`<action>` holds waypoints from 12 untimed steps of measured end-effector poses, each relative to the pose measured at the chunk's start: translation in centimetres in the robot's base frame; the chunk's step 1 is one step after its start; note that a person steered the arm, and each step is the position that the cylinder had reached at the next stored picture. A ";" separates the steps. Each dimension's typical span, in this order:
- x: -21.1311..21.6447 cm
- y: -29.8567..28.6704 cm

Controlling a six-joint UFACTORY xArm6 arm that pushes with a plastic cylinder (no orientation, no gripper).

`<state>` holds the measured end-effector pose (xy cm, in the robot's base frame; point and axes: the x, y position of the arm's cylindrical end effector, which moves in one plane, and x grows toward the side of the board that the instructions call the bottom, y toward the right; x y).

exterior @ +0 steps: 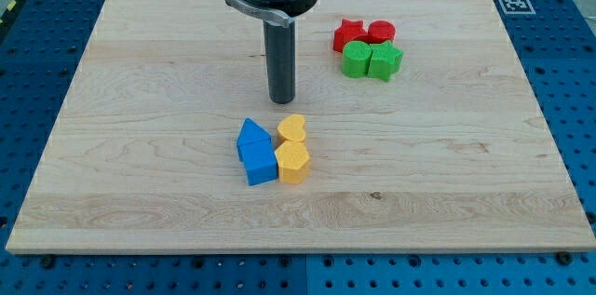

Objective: Place the hexagon to the horizontal left of the green blocks

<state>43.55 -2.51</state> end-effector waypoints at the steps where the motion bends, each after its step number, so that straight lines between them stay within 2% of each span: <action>1: 0.0 0.0; 5: 1.6 0.9; 6: 3.7 2.4; 9: 5.9 4.8; 10: 8.6 6.7; 11: 8.6 7.4; 12: 10.7 12.8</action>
<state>54.24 10.25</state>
